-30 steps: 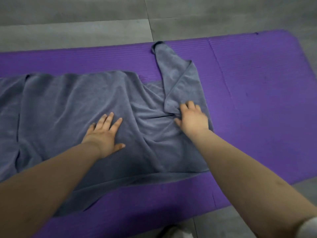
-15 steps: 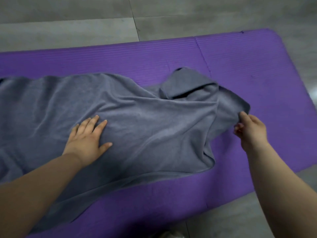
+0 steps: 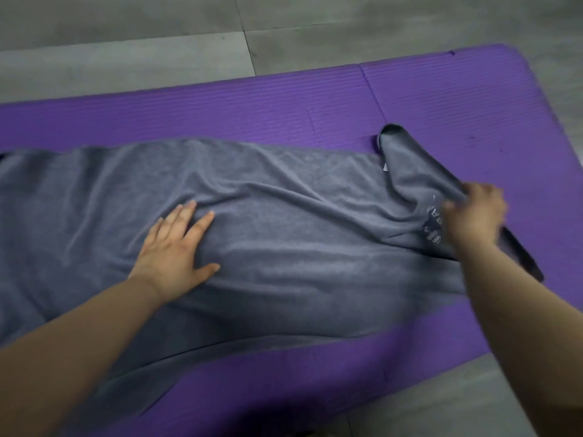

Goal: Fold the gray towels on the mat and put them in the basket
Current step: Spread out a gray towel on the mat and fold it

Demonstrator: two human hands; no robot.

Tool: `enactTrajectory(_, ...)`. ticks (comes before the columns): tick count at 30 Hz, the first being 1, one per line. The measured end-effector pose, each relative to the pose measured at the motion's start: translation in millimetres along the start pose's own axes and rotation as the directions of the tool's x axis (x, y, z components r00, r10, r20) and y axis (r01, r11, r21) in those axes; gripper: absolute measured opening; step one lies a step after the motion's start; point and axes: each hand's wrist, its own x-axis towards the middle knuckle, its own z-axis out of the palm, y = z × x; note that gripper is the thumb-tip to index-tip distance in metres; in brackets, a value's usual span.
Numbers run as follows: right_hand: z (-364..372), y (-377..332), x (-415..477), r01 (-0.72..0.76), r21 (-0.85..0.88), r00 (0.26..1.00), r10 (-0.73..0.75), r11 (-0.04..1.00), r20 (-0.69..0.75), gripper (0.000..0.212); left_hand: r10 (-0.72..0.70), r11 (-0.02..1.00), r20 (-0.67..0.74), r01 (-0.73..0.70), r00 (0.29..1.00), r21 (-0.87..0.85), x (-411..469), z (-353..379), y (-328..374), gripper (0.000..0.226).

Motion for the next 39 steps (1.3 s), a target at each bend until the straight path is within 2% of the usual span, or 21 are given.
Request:
enactTrajectory(1, 7, -24, -9, 0.134, -0.066, 0.987, -0.128, 0.989, 0.094, 0.041, 0.021, 1.0, 0.021, -0.021, 1.0, -0.005, 3, 1, 5, 0.089)
enactTrajectory(2, 19, -31, -4, 0.162, -0.068, 0.977, -0.15, 0.985, 0.152, 0.042, 0.034, 0.999, 0.058, -0.035, 0.998, 0.009, 5, 3, 10, 0.089)
enactTrajectory(5, 37, -50, -3, -0.003, 0.009, 0.955, 0.0, 1.0, 0.298, 0.065, 0.024, 0.99, 0.142, -0.043, 0.99, 0.131, 10, 10, 19, 0.09)
enactTrajectory(8, 34, -61, 0, -0.06, 0.026, 0.956, 0.05, 0.998, 0.289, 0.072, 0.021, 0.993, 0.101, -0.032, 0.995, 0.115, 9, 12, 17, 0.088)
enactTrajectory(11, 35, -63, 12, 0.157, -0.093, 0.975, -0.14, 0.983, 0.171, 0.058, 0.086, 0.984, 0.041, -0.091, 0.995, 0.154, 16, 14, 16, 0.079)
enactTrajectory(12, 36, -67, 14, 0.284, -0.156, 0.953, -0.261, 0.946, 0.151, 0.054, 0.081, 0.979, 0.072, -0.093, 0.994, 0.184, 18, 12, 17, 0.076)
enactTrajectory(14, 41, -77, 20, 0.46, -0.253, 0.884, -0.41, 0.851, 0.226, 0.056, 0.075, 0.973, 0.07, -0.089, 0.995, 0.214, 22, 9, 23, 0.077)
enactTrajectory(17, 46, -91, 30, 0.492, -0.303, 0.854, -0.385, 0.816, 0.349, 0.063, -0.03, 0.987, 0.106, 0.013, 0.994, 0.163, 26, 10, 25, 0.086)
enactTrajectory(21, 36, -95, 52, 0.325, -0.121, 0.871, -0.247, 0.938, 0.424, 0.033, -0.075, 0.97, 0.158, 0.035, 0.985, 0.24, 27, 7, 30, 0.088)
enactTrajectory(23, 26, -87, 69, 0.211, 0.167, 0.916, -0.254, 0.963, 0.31, 0.01, -0.095, 0.973, 0.165, 0.056, 0.982, 0.225, 26, 6, 32, 0.087)
enactTrajectory(24, 19, -84, 77, 0.13, 0.369, 0.958, -0.213, 0.92, 0.194, 0.014, -0.102, 0.971, 0.169, 0.062, 0.98, 0.23, 26, 6, 33, 0.087)
enactTrajectory(26, 0, -69, 93, -0.032, 0.649, 0.998, -0.005, 0.76, 0.056, 0.03, -0.101, 0.967, 0.175, 0.056, 0.979, 0.249, 24, 6, 33, 0.086)
enactTrajectory(28, -14, -56, 100, -0.179, 0.717, 0.98, 0.185, 0.674, 0.072, 0.014, -0.105, 0.968, 0.182, 0.059, 0.978, 0.244, 25, 5, 33, 0.086)
enactTrajectory(30, -15, -41, 103, -0.309, 0.494, 0.945, 0.319, 0.813, 0.067, 0.049, -0.113, 0.969, 0.19, 0.066, 0.975, 0.239, 24, 4, 35, 0.086)
enactTrajectory(31, -15, -39, 97, -0.298, 0.349, 0.944, 0.328, 0.888, -0.027, 0.053, -0.114, 0.968, 0.192, 0.065, 0.975, 0.241, 24, 3, 36, 0.086)
enactTrajectory(32, -16, -43, 88, -0.229, 0.217, 0.957, 0.261, 0.949, -0.13, 0.05, -0.112, 0.965, 0.195, 0.06, 0.974, 0.254, 24, 3, 36, 0.086)
enactTrajectory(33, -12, -48, 79, -0.069, 0.108, 0.978, 0.089, 0.992, -0.191, 0.047, -0.112, 0.963, 0.199, 0.057, 0.974, 0.262, 24, 3, 37, 0.086)
enactTrajectory(34, -6, -58, 70, 0.127, -0.023, 0.979, -0.129, 0.992, -0.158, 0.045, -0.111, 0.964, 0.203, 0.056, 0.973, 0.26, 25, 3, 37, 0.086)
enactTrajectory(36, 16, -73, 61, 0.456, -0.244, 0.89, -0.439, 0.856, 0.122, 0.05, -0.121, 0.966, 0.213, 0.065, 0.97, 0.251, 25, 1, 36, 0.086)
enactTrajectory(38, 31, -88, 56, 0.536, -0.326, 0.828, -0.41, 0.778, 0.384, 0.06, -0.127, 0.964, 0.219, 0.068, 0.968, 0.256, 24, 0, 38, 0.085)
enactTrajectory(39, 36, -94, 55, 0.529, -0.342, 0.818, -0.36, 0.777, 0.448, 0.06, -0.127, 0.963, 0.216, 0.068, 0.968, 0.262, 25, 0, 39, 0.085)
